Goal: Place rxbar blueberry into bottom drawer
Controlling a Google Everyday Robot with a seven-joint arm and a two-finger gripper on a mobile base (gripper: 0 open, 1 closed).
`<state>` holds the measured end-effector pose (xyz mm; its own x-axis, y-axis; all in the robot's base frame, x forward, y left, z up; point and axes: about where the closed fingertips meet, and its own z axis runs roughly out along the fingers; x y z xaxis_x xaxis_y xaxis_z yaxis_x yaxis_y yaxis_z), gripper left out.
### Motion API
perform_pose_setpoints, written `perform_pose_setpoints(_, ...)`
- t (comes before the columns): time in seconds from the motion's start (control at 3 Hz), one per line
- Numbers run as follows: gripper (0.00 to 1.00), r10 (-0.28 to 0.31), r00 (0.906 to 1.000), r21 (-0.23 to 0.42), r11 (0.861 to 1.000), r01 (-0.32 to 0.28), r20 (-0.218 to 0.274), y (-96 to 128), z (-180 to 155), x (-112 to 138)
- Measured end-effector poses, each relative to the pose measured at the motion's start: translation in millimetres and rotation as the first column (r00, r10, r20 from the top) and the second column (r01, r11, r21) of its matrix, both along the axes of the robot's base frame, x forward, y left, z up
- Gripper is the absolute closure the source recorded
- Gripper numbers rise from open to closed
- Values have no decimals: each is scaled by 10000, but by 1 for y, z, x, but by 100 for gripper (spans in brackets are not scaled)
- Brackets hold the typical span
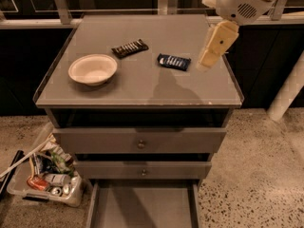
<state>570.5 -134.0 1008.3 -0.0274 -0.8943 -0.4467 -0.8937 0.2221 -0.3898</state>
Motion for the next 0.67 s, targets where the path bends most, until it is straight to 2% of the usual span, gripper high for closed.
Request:
perform_pose_setpoints(0.33, 0, 113, 9998, 81, 9999, -112, -146, 5, -16, 22)
perform_pose_setpoints(0.67, 0, -123, 9958, 423, 9990, 162, -909, 7, -43, 57)
